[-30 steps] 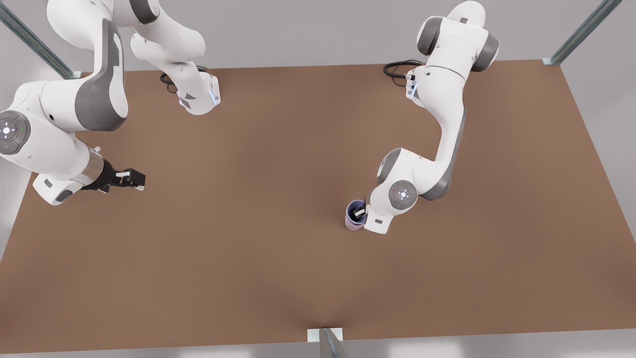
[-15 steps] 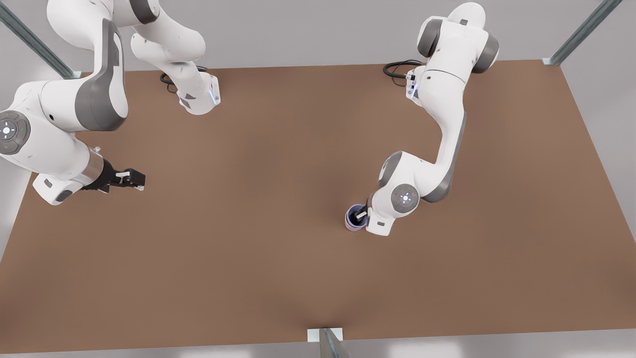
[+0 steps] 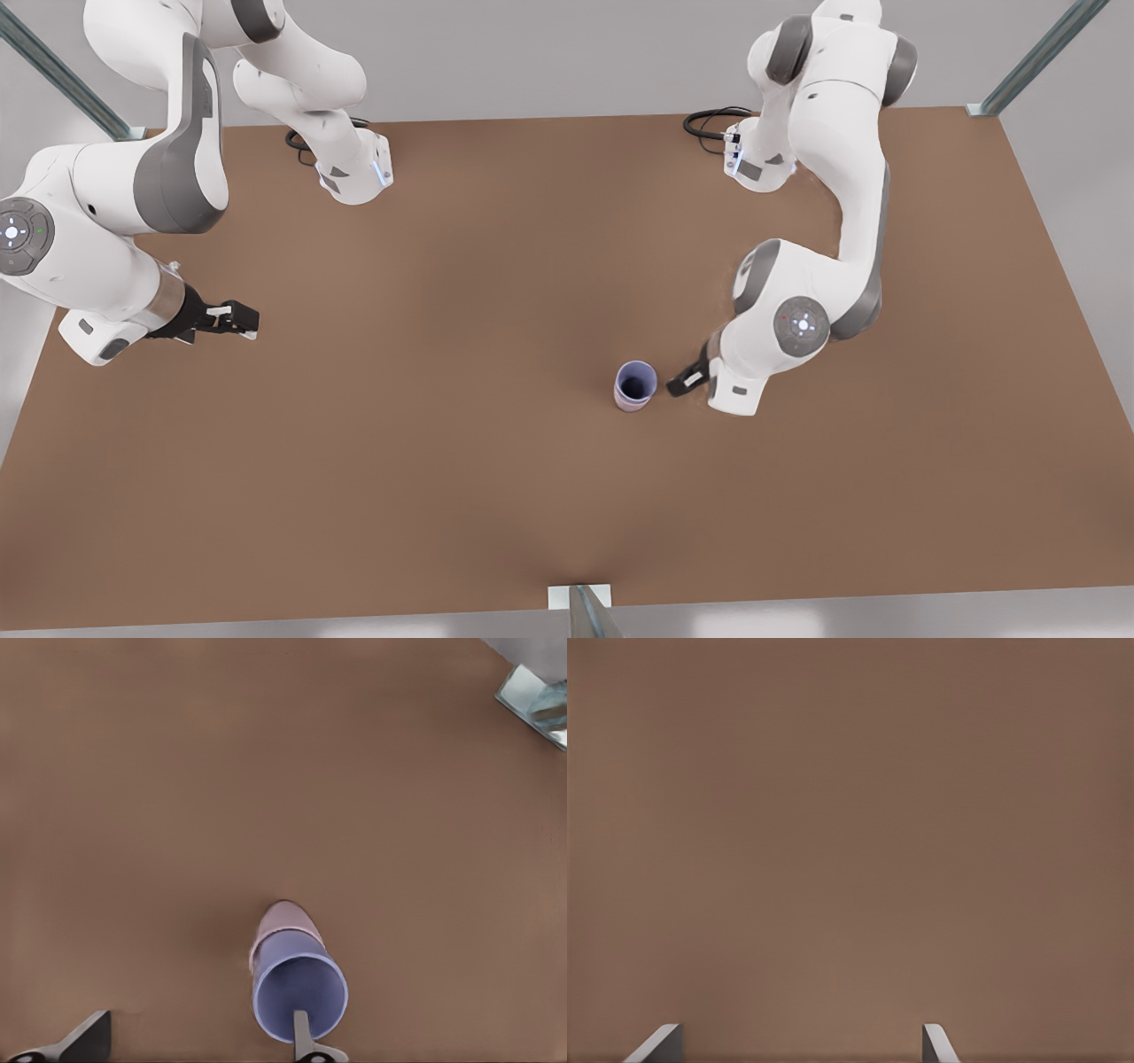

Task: Stack the cups, with the pink cup at the bottom and the purple cup at the top

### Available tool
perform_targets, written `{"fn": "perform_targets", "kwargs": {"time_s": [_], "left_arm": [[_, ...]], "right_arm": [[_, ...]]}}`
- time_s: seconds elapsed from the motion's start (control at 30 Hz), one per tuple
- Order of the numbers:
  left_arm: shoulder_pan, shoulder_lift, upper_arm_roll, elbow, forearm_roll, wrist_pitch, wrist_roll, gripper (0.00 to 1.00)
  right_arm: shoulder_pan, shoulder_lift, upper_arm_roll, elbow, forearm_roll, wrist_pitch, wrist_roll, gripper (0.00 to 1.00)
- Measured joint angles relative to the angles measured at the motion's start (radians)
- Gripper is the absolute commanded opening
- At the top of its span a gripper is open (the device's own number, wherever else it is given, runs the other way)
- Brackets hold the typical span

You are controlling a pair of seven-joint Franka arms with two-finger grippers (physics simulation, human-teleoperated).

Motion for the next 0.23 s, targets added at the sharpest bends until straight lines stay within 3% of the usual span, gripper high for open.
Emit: {"fn": "perform_targets", "kwargs": {"time_s": [0.1,0.23], "left_arm": [[0.08,-0.089,0.062,0.006,0.098,-0.098,0.128,1.0],[0.092,-0.25,0.078,-0.156,0.18,-0.17,0.301,1.0]], "right_arm": [[0.0,0.002,0.0,0.0,0.0,0.0,0.0,1.0],[0.0,0.003,0.0,0.001,0.0,0.0,0.0,1.0]]}}
